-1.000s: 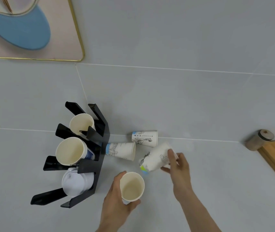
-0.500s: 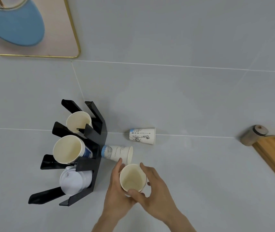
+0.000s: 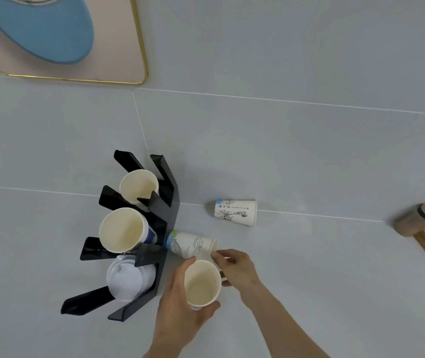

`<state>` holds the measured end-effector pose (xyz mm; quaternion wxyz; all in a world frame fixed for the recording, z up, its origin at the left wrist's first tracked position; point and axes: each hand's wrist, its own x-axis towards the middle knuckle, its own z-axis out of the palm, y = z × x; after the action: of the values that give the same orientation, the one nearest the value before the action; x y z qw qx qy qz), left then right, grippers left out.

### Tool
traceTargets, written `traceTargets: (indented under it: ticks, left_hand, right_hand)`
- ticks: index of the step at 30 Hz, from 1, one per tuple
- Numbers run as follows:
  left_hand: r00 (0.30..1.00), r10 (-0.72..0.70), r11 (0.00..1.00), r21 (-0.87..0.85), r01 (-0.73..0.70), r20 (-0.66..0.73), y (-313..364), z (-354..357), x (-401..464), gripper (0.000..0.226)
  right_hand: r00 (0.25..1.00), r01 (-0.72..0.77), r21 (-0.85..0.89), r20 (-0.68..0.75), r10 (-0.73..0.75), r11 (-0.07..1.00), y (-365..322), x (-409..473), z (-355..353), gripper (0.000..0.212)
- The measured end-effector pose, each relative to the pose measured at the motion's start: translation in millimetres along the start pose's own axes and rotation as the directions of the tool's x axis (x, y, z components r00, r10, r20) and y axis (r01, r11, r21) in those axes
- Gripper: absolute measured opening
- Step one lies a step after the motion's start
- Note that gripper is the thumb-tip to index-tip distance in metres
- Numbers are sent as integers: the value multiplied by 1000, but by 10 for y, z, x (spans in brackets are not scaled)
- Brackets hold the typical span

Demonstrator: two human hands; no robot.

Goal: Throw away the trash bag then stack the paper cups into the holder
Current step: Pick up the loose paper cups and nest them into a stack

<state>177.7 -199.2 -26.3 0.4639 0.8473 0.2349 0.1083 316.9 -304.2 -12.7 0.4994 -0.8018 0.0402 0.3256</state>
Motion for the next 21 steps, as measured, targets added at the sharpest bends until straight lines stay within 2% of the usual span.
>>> traceTargets:
  ticks: [3, 5, 8, 11, 15, 18, 21]
  left_hand:
    - [1000, -25, 1000, -7, 25, 1, -85, -65, 5, 106]
    - [1000, -22, 1000, -1, 22, -6, -121, -86, 7, 106]
    - [999, -10, 1000, 7, 10, -36, -115, -81, 15, 104]
    - [998, -11, 1000, -2, 11, -57, -90, -54, 46, 103]
    - [998, 2, 1000, -22, -3, -66, -35, -2, 108, 104]
    - [998, -16, 999, -48, 13, -64, -1, 52, 165, 105]
    - [999, -7, 998, -55, 4, -52, 62, 108, 203, 108]
  right_hand:
    - [996, -89, 47, -20, 90, 995, -70, 183, 215, 36]
    - [992, -76, 26, -98, 79, 997, -53, 254, 300, 28]
    - [976, 9, 37, -217, 0, 999, -31, 230, 258, 11]
    - [944, 190, 154, -301, -137, 970, -112, 85, 11, 15]
    - [806, 492, 113, -434, -402, 863, -315, -231, -435, 15]
    - [709, 652, 11, -361, -605, 758, -429, -533, -623, 17]
    - [543, 772, -233, -242, -804, 591, -368, -713, -642, 18]
